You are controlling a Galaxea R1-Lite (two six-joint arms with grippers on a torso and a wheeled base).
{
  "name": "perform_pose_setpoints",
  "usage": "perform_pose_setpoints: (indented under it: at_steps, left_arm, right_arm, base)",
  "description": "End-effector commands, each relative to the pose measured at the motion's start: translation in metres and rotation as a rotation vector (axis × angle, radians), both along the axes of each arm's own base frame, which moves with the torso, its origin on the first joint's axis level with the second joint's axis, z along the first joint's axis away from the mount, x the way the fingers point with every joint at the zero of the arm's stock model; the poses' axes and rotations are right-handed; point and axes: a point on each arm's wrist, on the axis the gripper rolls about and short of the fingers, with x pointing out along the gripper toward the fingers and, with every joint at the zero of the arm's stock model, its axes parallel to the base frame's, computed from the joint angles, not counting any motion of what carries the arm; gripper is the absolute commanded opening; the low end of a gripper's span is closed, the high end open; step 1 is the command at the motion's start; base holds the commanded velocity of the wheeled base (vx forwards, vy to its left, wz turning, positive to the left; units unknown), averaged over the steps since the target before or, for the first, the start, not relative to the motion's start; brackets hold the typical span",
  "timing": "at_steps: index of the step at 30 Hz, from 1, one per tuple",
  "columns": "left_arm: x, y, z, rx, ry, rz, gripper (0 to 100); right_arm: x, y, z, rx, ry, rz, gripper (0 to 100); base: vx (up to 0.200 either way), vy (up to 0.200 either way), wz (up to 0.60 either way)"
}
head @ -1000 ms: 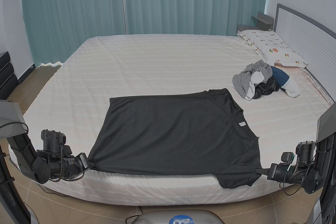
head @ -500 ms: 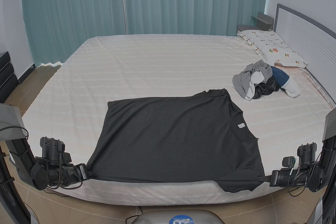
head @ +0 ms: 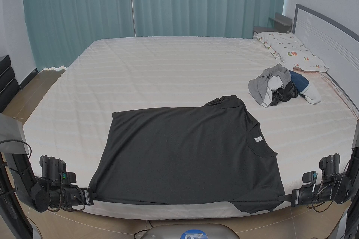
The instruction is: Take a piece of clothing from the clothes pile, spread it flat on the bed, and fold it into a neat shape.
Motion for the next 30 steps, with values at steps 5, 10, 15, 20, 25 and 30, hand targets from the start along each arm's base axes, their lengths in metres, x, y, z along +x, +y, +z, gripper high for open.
perform_pose_setpoints:
  at_steps: [5,10,15,20,25,30]
  left_arm:
    - [-0.014,0.001,-0.008,0.024,0.058,-0.039,0]
    - [-0.021,0.002,-0.009,0.05,0.072,-0.073,0]
    - [-0.027,0.005,-0.009,0.078,0.081,-0.108,0]
    - [-0.025,0.006,-0.007,0.071,0.067,-0.101,0]
    - [-0.016,0.006,0.008,0.016,-0.024,-0.049,0]
    - [0.014,0.005,0.031,-0.143,-0.141,0.111,0]
  right_arm:
    - [-0.013,-0.002,0.006,-0.043,0.012,0.041,0]
    - [-0.015,-0.002,0.005,-0.052,0.02,0.054,0]
    - [-0.019,-0.003,0.005,-0.072,0.034,0.081,0]
    - [-0.018,-0.005,0.007,-0.073,0.01,0.075,0]
    - [-0.01,-0.006,0.016,-0.059,-0.055,0.056,0]
    - [0.011,-0.005,0.036,0.02,-0.124,-0.042,0]
  base:
    - [0.0,0.0,0.0]
    - [0.0,0.0,0.0]
    - [0.0,0.0,0.0]
    - [0.0,0.0,0.0]
    - [0.0,0.0,0.0]
    - [0.0,0.0,0.0]
